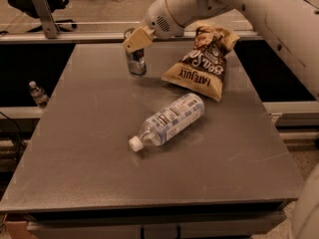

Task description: Move redbull can near blue plastic bottle

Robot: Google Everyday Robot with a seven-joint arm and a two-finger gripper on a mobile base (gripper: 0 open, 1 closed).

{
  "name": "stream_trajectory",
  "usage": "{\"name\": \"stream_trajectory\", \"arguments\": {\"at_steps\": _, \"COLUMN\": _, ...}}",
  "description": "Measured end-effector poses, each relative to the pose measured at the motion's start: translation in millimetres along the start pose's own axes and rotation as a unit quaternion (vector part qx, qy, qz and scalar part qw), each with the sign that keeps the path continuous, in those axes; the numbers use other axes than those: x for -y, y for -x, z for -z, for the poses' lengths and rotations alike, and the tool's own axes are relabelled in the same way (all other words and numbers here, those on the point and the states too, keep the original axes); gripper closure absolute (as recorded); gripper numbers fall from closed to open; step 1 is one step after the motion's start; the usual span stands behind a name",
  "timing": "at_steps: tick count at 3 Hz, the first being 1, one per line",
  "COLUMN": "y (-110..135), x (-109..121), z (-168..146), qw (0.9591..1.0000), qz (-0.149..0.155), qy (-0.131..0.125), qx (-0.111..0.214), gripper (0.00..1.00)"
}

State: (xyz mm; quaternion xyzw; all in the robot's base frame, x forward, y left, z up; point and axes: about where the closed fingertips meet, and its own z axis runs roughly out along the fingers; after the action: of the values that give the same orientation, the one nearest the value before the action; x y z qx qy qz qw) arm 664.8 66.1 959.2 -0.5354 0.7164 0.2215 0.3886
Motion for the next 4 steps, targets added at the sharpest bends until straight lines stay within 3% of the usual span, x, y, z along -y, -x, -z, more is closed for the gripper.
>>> {"name": "stream_trajectory", "arguments": {"at_steps": 1, "y": -27, "x": -17, "z": 27, "qw": 0.9986, "qz": -0.041, "qy": 0.008, "qx": -0.033, "gripper": 1.0}}
{"name": "stream_trajectory", "arguments": {"at_steps": 2, "y": -51, "x": -37, "z": 45, "qw": 0.9946, "qz": -0.076, "qy": 0.024, "qx": -0.066, "gripper": 1.0}}
{"name": "stream_trajectory", "arguments": {"at_steps": 4, "y": -88, "x": -60, "z": 69, "qw": 0.9872, "qz": -0.127, "qy": 0.019, "qx": -0.095, "gripper": 1.0}}
